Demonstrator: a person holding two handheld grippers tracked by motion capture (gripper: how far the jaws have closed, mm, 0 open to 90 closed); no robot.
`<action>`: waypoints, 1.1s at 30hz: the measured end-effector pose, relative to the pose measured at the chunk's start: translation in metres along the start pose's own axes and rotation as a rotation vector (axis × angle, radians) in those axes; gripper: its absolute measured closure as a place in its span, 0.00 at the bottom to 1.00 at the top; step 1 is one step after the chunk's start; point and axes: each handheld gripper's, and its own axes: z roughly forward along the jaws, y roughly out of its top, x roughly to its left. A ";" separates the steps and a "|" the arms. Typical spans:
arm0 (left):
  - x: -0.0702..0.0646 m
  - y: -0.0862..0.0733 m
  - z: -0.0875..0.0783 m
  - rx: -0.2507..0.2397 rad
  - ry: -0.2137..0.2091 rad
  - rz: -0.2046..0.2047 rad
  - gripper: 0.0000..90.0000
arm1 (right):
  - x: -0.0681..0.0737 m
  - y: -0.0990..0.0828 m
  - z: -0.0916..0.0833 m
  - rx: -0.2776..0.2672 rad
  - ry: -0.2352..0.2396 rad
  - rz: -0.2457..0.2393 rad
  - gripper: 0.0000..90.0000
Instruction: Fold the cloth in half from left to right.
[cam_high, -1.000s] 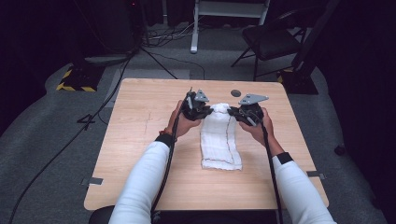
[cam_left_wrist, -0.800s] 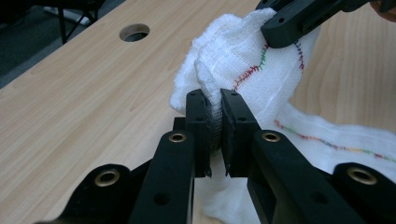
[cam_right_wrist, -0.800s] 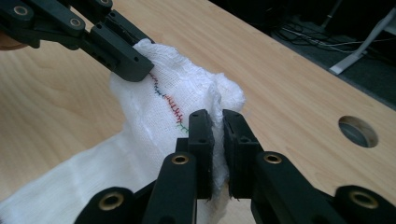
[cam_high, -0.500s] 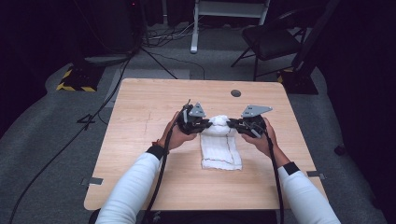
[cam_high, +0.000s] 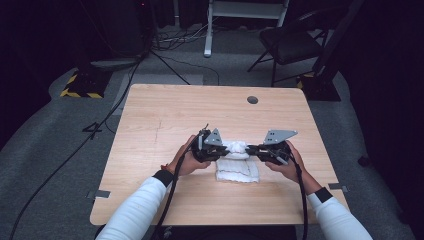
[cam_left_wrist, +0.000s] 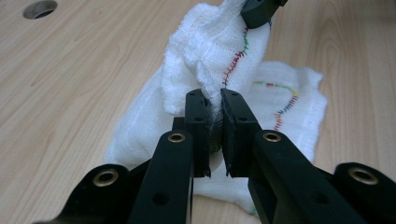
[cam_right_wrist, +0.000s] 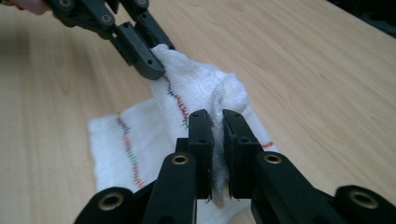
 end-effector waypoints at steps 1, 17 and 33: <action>-0.003 0.000 0.000 0.001 -0.004 0.004 0.92 | 0.003 -0.001 -0.001 0.007 0.002 -0.008 0.92; -0.038 -0.016 -0.006 0.046 -0.050 0.056 0.91 | 0.034 -0.028 -0.010 0.038 0.085 -0.016 0.90; -0.056 -0.035 0.002 0.116 -0.071 0.052 0.88 | 0.051 -0.052 -0.010 0.112 0.113 -0.023 0.90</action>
